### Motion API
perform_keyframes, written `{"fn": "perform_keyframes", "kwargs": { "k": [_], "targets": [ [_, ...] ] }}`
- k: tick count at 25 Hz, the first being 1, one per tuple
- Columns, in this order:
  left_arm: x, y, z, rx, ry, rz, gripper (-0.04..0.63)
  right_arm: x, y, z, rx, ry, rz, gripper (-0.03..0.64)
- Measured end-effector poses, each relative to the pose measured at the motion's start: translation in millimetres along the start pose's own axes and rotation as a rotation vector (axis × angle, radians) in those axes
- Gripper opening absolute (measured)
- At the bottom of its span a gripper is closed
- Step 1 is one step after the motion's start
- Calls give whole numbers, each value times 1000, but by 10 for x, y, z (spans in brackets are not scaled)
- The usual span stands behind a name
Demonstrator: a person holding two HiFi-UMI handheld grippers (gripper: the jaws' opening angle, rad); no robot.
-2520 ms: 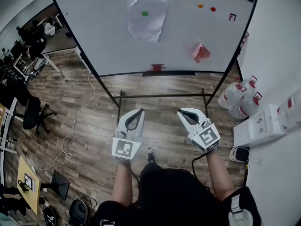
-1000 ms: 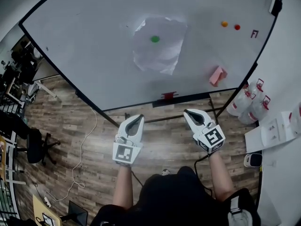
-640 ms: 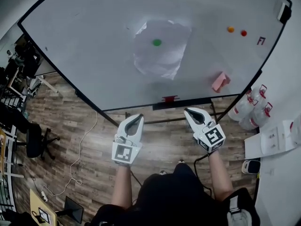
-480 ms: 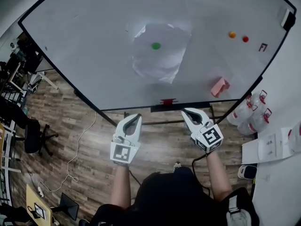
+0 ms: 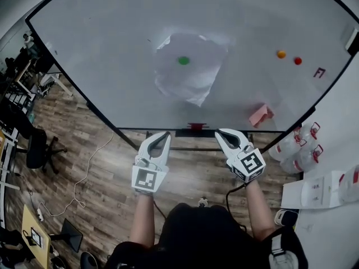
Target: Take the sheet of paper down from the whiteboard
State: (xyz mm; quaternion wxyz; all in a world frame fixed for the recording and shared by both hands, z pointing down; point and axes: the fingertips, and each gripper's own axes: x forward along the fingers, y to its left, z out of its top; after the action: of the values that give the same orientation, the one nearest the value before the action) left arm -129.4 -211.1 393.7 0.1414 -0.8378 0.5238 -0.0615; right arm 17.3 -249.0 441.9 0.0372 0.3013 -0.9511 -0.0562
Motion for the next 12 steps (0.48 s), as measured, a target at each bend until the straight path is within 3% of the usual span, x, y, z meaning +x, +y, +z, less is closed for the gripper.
{"fn": "perform_keyframes", "kwargs": {
  "k": [6,12],
  "targets": [
    [154,-1,143,28,-27,26,11,16,-58,30,-20,-7,28,4],
    [338,20,193,50,-44,3,11,116,-193,86,-19,-19,16,5]
  ]
}}
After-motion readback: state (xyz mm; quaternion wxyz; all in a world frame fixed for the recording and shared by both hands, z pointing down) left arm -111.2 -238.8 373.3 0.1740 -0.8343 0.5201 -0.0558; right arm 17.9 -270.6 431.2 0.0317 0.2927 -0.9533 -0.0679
